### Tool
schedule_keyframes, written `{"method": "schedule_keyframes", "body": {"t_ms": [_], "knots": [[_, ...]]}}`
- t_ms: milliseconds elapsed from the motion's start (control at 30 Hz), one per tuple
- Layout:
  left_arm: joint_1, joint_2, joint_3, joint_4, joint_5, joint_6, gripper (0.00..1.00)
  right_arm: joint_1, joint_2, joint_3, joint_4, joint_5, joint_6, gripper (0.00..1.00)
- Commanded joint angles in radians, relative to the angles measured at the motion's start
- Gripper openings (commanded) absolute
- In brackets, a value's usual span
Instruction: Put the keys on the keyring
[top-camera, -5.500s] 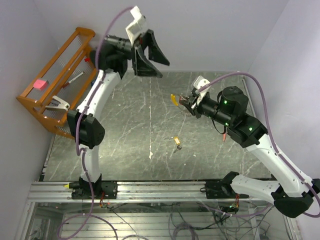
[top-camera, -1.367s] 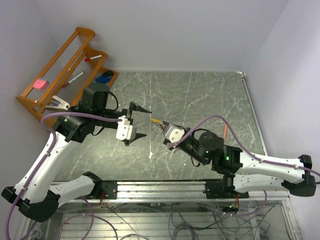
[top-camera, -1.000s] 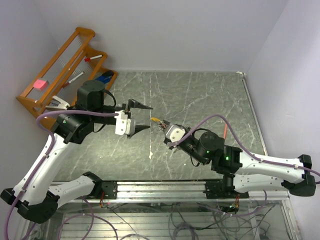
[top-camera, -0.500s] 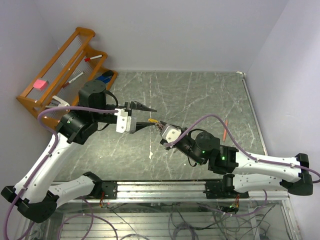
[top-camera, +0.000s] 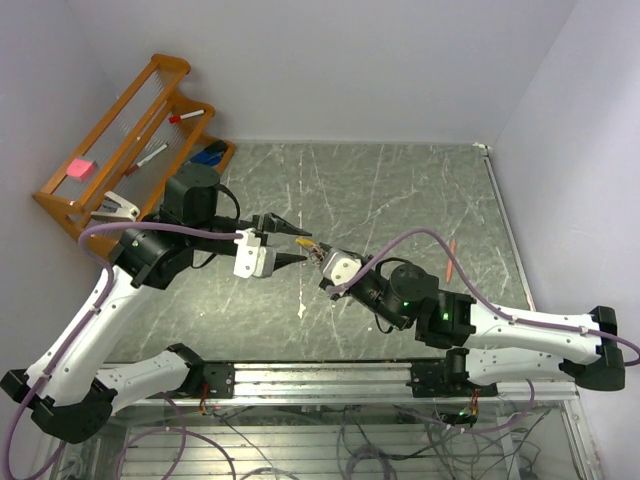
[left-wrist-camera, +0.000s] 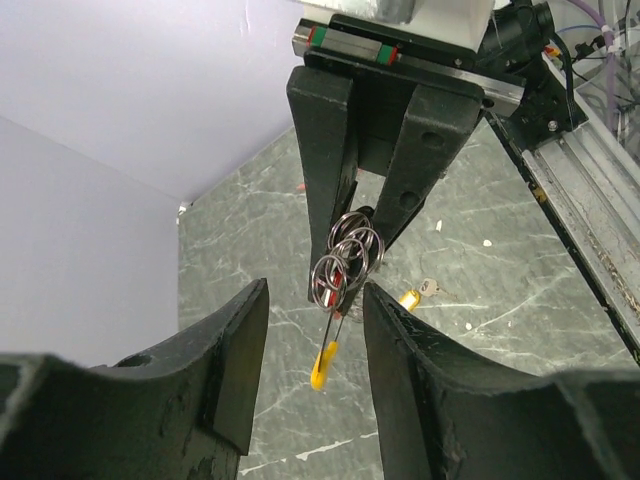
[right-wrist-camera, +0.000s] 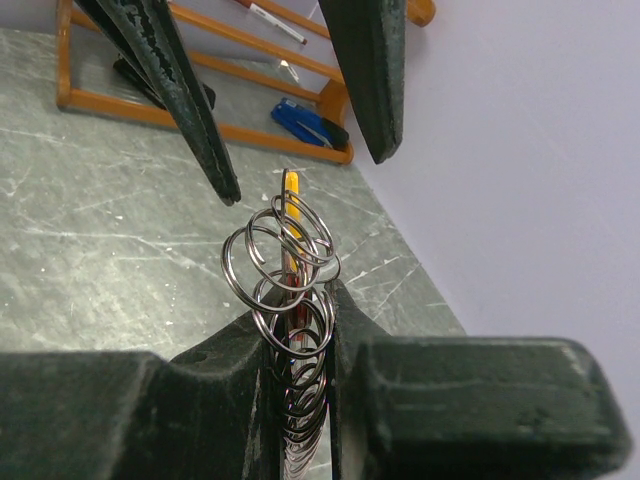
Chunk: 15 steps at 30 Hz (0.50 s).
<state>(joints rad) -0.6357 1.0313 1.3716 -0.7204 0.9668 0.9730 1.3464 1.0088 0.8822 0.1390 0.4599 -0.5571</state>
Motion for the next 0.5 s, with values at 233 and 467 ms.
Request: {"method": "schedule_keyframes", "body": {"t_ms": [233,467], "knots": [[-0.046,0.020,-0.023,-0.003,-0.056,0.074,0.41,0.005,0.001,0.035,0.020,-0.012,0.017,0.00],[-0.062,0.031,-0.008,-0.030,-0.081,0.094,0.30,0.005,0.000,0.030,0.030,-0.021,0.020,0.00]]}}
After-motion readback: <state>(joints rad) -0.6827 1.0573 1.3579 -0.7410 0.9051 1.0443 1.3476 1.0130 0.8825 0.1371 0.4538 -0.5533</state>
